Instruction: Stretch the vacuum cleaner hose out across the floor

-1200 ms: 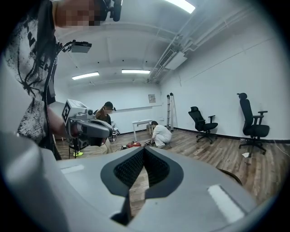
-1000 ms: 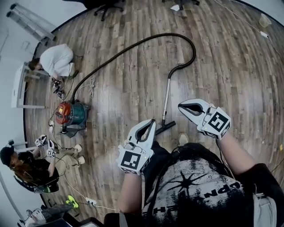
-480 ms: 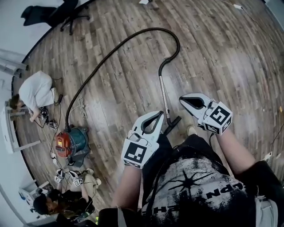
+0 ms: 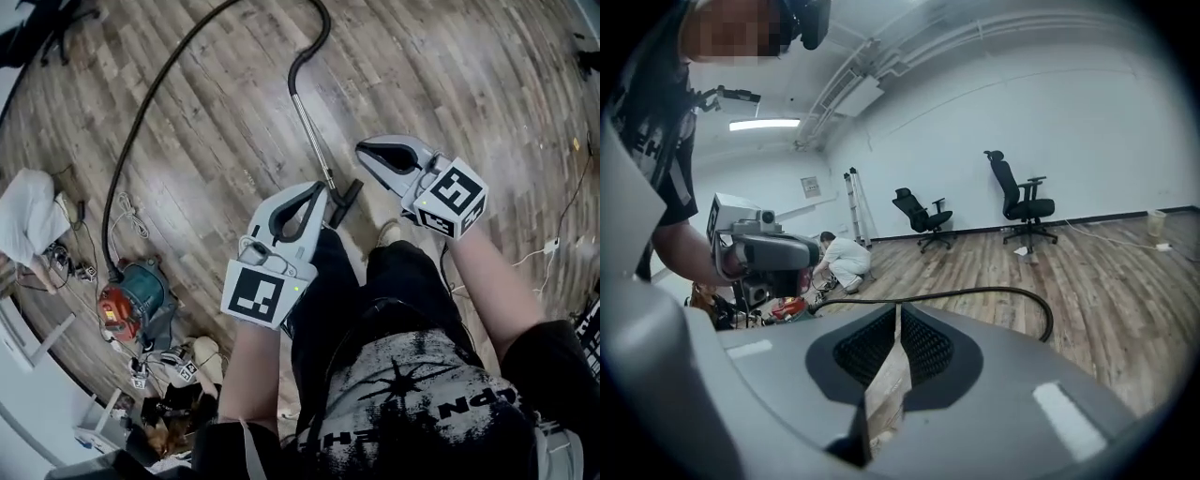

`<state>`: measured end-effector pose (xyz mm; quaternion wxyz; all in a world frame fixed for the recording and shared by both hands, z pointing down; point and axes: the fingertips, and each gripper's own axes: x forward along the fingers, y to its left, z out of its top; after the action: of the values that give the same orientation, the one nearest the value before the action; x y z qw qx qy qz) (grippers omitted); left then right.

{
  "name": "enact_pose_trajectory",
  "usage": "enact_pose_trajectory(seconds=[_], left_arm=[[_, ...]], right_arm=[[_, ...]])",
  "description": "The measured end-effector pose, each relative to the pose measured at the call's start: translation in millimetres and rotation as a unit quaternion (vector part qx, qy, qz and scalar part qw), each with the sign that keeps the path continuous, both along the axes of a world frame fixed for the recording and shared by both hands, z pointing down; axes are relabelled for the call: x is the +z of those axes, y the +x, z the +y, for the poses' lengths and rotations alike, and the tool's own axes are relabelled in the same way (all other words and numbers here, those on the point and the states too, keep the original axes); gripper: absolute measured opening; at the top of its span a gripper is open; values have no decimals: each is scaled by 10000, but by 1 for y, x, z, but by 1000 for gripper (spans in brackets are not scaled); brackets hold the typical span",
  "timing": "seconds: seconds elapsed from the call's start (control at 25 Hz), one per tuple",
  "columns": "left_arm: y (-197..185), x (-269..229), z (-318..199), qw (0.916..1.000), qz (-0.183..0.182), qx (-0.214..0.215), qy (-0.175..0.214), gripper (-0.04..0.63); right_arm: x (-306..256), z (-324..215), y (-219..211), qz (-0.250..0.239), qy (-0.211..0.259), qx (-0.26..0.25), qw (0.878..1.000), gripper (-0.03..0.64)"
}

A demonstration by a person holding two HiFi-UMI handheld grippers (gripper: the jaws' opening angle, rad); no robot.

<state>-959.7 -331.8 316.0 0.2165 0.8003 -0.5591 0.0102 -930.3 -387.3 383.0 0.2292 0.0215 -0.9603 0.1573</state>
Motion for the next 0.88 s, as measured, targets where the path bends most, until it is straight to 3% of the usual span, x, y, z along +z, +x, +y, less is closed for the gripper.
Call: enact_pose_trajectory(seconds=[0.2,0.32,0.6,0.88], left_arm=[[5,60,-12,9996,56,-145,-230,2],[6,128,-17,9990,-119,-177,-384,2],[12,268,-36,9987,-240,-282,-337,2],[-11,385,-39,9941,-968,-358,-347,2]], right_arm=[[87,-8,4,215,-367,270,9987,100],[182,-8,10,629,-344,277,9970,140],[408,12,26,1759,-160,70,9843,213],[638,33,7,2745,-394,-94,9607,232]])
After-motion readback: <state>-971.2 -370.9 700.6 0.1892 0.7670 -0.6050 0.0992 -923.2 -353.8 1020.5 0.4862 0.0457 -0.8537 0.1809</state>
